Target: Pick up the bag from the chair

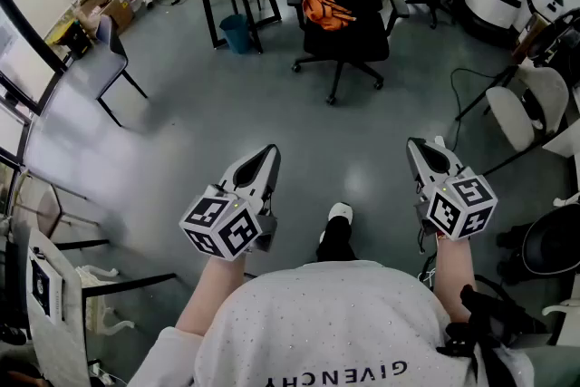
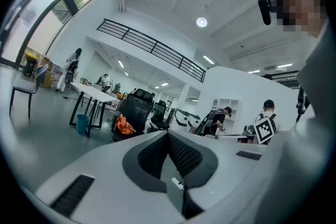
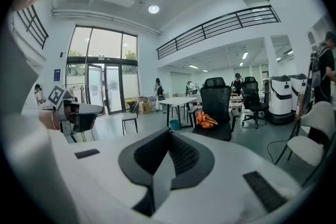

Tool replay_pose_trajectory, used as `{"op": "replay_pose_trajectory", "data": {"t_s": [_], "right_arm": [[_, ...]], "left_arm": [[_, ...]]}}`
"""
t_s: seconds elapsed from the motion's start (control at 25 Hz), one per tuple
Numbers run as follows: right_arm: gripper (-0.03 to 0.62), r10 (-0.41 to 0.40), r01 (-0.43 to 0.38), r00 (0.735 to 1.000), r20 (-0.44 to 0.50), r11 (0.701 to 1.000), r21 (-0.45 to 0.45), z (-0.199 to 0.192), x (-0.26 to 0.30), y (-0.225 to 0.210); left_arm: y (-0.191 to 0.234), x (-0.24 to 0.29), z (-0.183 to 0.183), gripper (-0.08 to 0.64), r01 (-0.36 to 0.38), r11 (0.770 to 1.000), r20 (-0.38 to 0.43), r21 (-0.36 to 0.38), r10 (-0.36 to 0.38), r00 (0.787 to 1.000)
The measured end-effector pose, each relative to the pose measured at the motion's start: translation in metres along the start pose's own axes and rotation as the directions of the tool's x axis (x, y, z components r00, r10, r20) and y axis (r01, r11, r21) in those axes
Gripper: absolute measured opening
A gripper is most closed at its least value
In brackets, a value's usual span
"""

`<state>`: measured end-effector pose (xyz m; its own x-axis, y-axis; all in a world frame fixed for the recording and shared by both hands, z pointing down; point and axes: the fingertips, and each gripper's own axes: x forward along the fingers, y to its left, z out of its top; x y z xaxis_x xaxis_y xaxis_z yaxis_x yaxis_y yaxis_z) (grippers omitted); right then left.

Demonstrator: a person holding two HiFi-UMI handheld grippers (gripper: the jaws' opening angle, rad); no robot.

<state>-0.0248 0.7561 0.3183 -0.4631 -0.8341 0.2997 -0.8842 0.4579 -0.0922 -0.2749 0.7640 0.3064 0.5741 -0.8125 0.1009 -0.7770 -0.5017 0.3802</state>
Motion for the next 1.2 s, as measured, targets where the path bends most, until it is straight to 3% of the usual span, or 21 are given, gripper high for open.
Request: {"op": "replay_pose_trajectory", "data": {"t_s": [0.32, 0.48, 0.64, 0.8, 0.92, 1.08, 1.2], "right_arm": [[0.003, 0.013, -0.013, 1.000, 0.000, 1.000, 0.019, 0.009, 0.019, -0.035], [0.003, 0.027, -0.026, 0.999, -0.024, 0.999, 0.029, 0.009, 0.041, -0.078], [0.005, 0.088, -0.089, 0.996, 0.012, 0.993, 0.084, 0.030, 0.073, -0.117], [0.034, 0.142, -0.148, 0.987, 0.071, 0.984, 0.101, 0.053, 0.104, -0.146], [0.005, 0.192, -0.204, 0.976, 0.102, 0.972, 0.118, 0.064, 0.125, -0.166], [0.005, 0.189, -0.203, 0.978, 0.090, 0.958, 0.201, 0.056, 0.151, -0.197], [0.005, 0.182, -0.190, 0.982, 0.056, 0.953, 0.237, 0.044, 0.173, -0.217]], "left_arm": [[0.007, 0.039, 0.008, 0.014, -0.020, 0.999, 0.012, -0.029, 0.020, 1.000], [0.008, 0.082, 0.007, 0.014, -0.042, 0.997, 0.004, -0.066, 0.042, 0.999], [0.015, 0.127, 0.017, 0.014, -0.056, 0.996, 0.024, -0.070, 0.058, 0.998], [0.019, 0.167, 0.025, 0.014, -0.071, 0.997, 0.058, -0.027, 0.072, 0.996], [0.017, 0.203, 0.028, 0.012, -0.087, 0.996, 0.063, 0.019, 0.086, 0.994], [0.014, 0.243, 0.021, 0.014, -0.056, 0.998, 0.006, 0.040, 0.056, 0.998], [0.030, 0.268, 0.016, 0.014, -0.078, 0.996, -0.012, 0.040, 0.078, 0.997]]}}
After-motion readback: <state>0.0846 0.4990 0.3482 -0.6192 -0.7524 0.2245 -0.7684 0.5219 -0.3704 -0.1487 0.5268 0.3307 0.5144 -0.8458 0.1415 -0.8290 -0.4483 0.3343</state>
